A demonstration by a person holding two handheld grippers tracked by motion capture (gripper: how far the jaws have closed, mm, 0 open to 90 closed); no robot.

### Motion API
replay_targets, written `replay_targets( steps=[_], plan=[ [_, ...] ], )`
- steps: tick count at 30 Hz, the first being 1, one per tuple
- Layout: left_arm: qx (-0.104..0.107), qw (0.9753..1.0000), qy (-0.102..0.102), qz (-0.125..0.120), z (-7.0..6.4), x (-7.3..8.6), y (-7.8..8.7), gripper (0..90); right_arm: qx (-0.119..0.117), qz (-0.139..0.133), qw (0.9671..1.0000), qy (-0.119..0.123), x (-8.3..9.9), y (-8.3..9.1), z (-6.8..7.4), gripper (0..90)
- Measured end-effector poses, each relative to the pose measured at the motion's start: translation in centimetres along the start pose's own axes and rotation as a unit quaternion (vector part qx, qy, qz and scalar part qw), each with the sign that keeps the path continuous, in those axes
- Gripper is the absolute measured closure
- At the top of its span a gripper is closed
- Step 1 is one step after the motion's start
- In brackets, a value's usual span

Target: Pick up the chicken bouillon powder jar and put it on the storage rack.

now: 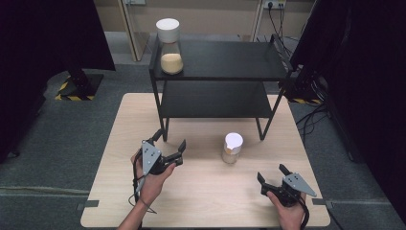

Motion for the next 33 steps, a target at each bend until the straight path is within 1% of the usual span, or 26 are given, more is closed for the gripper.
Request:
replay_targets(
  steps=[7,11,17,24,33],
  plan=[
    [0.002,0.9999,0.007,0.011,-0.5,1.6,0.8,11.2,0.0,0.0,1.0,0.0,0.0,0.0,0.0,6.1],
    [0.002,0.9997,0.007,0.021,-0.8,2.4,1.1,11.1,0.0,0.0,1.0,0.0,0.0,0.0,0.0,6.1],
    [0.002,0.9994,0.014,0.032,-1.1,3.4,1.5,11.0,0.0,0.0,1.0,0.001,0.0,0.0,0.0,6.1],
    [0.004,0.9987,0.017,0.048,-1.4,4.5,1.9,10.9,0.0,0.0,1.0,0.001,0.0,0.0,0.1,6.1],
    [0.006,0.9977,0.02,0.064,-1.7,5.5,2.2,10.8,-0.001,-0.001,1.0,0.002,0.0,0.0,0.1,6.1]
  ],
)
Point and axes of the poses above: each handheld gripper's, and its own axes: y roughly backward along the jaws, x roughly out of its underside, z roughly to its left, the point moved 3 cm from there along -y, roughly forward along the jaws, and after that the axes turned 8 degrees about -y, right-handed, at the moved point
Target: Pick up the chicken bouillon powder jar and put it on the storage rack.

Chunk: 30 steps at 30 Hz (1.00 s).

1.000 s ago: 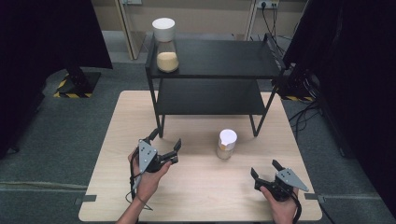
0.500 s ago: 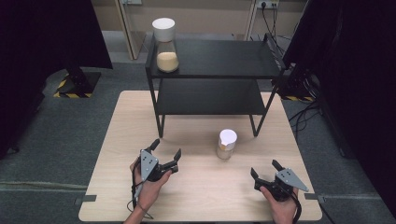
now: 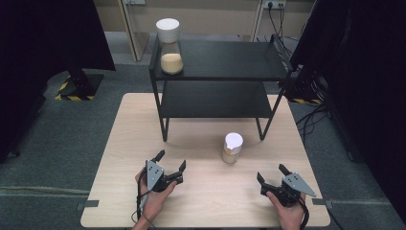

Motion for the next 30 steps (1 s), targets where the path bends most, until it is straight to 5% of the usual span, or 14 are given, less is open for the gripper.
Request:
replay_targets(
  steps=[30],
  plan=[
    [-0.001,0.9999,0.002,0.013,-0.12,0.04,-0.11,10.1,-0.002,0.0,1.0,0.005,0.01,-0.01,0.01,6.1]
  ],
)
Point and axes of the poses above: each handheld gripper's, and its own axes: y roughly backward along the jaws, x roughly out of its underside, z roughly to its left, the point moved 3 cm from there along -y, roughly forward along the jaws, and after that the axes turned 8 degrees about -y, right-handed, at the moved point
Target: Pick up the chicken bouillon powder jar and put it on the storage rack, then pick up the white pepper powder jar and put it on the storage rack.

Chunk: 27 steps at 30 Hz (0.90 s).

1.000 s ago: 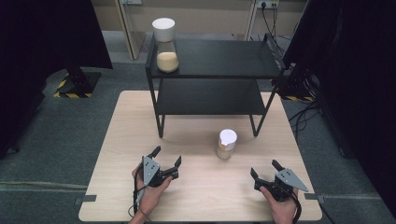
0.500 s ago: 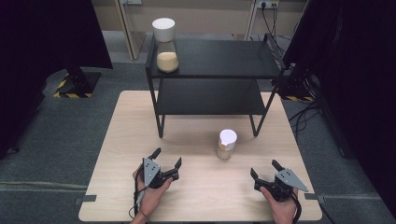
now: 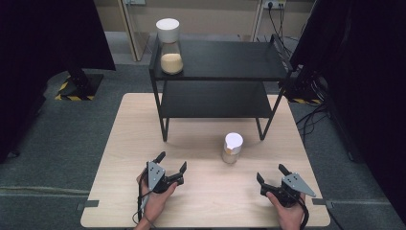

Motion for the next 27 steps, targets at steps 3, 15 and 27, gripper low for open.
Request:
replay_targets(
  steps=[3,15,27],
  plan=[
    [0.001,1.0,-0.001,0.001,0.02,-0.02,-0.01,10.1,0.001,0.0,1.0,-0.002,-0.02,-0.02,-0.01,6.0],
    [0.0,1.0,0.007,0.003,0.13,-0.06,-0.06,10.0,0.001,0.001,1.0,-0.003,-0.03,-0.02,-0.02,5.9],
    [0.0,1.0,0.004,0.004,0.08,-0.12,-0.09,10.1,-0.008,-0.001,0.9999,-0.012,-0.07,-0.2,-0.11,5.8]
  ],
)
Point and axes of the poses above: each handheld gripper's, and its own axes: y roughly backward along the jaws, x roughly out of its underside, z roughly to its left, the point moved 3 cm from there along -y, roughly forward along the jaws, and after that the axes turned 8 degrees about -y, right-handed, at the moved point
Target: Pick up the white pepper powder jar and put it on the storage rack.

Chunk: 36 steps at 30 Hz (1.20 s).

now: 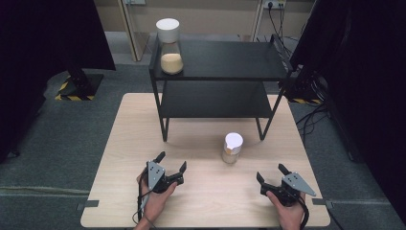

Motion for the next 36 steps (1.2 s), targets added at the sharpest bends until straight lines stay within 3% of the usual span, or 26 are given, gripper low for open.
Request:
replay_targets(
  steps=[16,36],
  plan=[
    [-0.001,1.0,0.0,0.004,0.0,-0.1,-0.1,10.1,-0.045,-0.023,0.9986,0.017,-2.3,-1.9,2.3,5.5],
    [-0.001,1.0,0.003,0.007,0.0,-0.2,-0.1,10.1,-0.075,-0.012,0.9967,0.028,-4.3,-5.4,3.5,5.6]
  ],
)
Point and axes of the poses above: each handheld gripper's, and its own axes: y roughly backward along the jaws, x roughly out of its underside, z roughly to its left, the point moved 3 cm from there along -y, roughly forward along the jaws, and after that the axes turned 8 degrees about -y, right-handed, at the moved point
